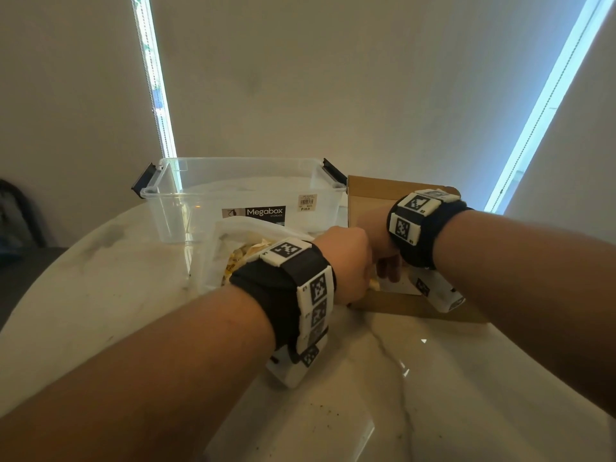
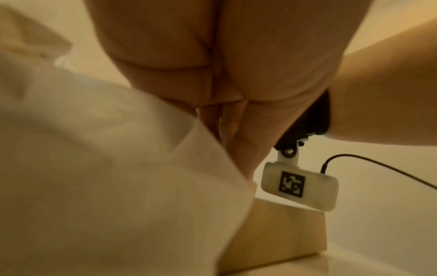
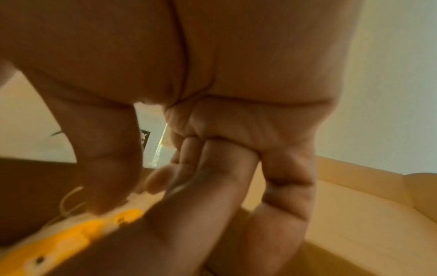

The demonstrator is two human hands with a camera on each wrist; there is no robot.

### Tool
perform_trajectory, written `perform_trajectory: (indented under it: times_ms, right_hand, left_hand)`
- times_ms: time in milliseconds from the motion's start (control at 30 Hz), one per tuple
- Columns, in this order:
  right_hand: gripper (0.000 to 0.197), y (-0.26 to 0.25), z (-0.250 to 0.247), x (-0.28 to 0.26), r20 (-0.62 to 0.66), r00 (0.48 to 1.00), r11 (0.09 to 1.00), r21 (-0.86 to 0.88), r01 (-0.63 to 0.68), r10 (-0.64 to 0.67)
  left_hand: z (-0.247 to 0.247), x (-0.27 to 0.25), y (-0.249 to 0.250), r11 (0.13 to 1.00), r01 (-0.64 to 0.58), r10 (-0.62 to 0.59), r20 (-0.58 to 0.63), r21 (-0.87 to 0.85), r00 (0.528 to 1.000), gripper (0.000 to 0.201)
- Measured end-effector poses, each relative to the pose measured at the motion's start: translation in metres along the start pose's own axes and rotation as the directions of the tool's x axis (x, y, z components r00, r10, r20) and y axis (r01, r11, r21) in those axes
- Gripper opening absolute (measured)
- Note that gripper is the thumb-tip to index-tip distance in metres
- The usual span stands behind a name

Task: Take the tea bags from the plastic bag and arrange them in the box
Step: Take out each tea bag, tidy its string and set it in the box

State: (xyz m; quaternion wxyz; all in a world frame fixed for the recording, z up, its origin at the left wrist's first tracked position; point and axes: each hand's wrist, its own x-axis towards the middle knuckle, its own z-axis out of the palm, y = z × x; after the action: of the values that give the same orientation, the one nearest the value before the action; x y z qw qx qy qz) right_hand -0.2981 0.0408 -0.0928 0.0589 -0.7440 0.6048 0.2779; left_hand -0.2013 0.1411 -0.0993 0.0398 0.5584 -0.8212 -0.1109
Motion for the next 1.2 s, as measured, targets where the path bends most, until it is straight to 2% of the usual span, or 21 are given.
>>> perform_trajectory:
  times_ms: [67,100,167,233,300,400,567,633,733,800,867,933,1067,1200]
  right_hand:
    - [0.013,0.008,-0.006,-0.002,-0.027,1.0,0.999,0.05,0.002,-0.001]
    - [0.015,0.013,-0.011,-0.007,-0.092,0.996,0.994,0.104,0.014,-0.005]
    - [0.013,0.021,-0.025,-0.023,-0.17,0.985,0.972,0.233,0.001,0.04]
    - [0.014,0.027,-0.038,-0.035,-0.236,0.969,0.961,0.276,-0.008,0.076]
    - [0.015,0.023,-0.049,-0.053,-0.349,0.936,0.969,0.242,0.041,0.047]
    - [0.014,0.002,-0.055,-0.078,-0.474,0.877,0.947,0.24,0.215,-0.079]
    - [0.011,-0.054,-0.037,-0.093,-0.417,0.856,0.888,0.2,0.414,-0.306]
    - [0.021,-0.072,-0.03,-0.09,-0.399,0.85,0.889,0.152,0.432,-0.344]
    - [0.033,-0.087,-0.024,-0.086,-0.375,0.872,0.914,0.125,0.385,-0.316]
    - [0.035,-0.092,-0.023,-0.084,-0.391,0.886,0.928,0.162,0.335,-0.251]
    - [0.048,-0.096,-0.021,-0.08,-0.364,0.91,0.93,0.223,0.293,-0.199]
    - [0.055,-0.101,-0.017,-0.075,-0.341,0.92,0.941,0.2,0.271,-0.192]
    - [0.037,-0.11,-0.011,-0.072,-0.374,0.894,0.939,0.134,0.317,-0.248]
    - [0.018,-0.097,-0.016,-0.078,-0.366,0.897,0.867,0.329,0.374,-0.248]
  left_hand:
    - [-0.005,-0.004,-0.003,0.996,-0.011,0.008,-0.043,-0.088,0.999,0.02]
    - [-0.01,-0.008,-0.004,0.987,-0.008,-0.002,-0.065,-0.162,0.998,0.018]
    - [-0.025,-0.015,-0.011,0.938,0.026,-0.063,-0.097,-0.345,0.993,0.013]
    - [-0.045,-0.023,-0.02,0.87,0.071,-0.15,-0.125,-0.488,0.981,0.01]
    - [-0.064,-0.032,-0.033,0.847,0.114,-0.232,-0.169,-0.52,0.958,0.008]
    - [-0.078,-0.043,-0.054,0.891,0.202,-0.314,-0.231,-0.406,0.921,0.012]
    - [-0.066,-0.056,-0.077,0.901,0.393,-0.421,-0.155,-0.182,0.894,0.013]
    - [-0.062,-0.061,-0.082,0.898,0.414,-0.432,-0.122,-0.15,0.894,0.02]
    - [-0.062,-0.071,-0.088,0.903,0.376,-0.403,-0.11,-0.206,0.908,0.02]
    - [-0.063,-0.077,-0.09,0.887,0.368,-0.412,-0.118,-0.278,0.903,0.018]
    - [-0.064,-0.081,-0.092,0.867,0.367,-0.428,-0.125,-0.337,0.895,0.015]
    - [-0.064,-0.084,-0.095,0.849,0.358,-0.434,-0.127,-0.39,0.892,0.013]
    - [-0.059,-0.09,-0.102,0.806,0.342,-0.444,-0.112,-0.482,0.889,0.01]
    - [-0.056,-0.091,-0.107,0.752,0.298,-0.443,-0.116,-0.588,0.889,0.008]
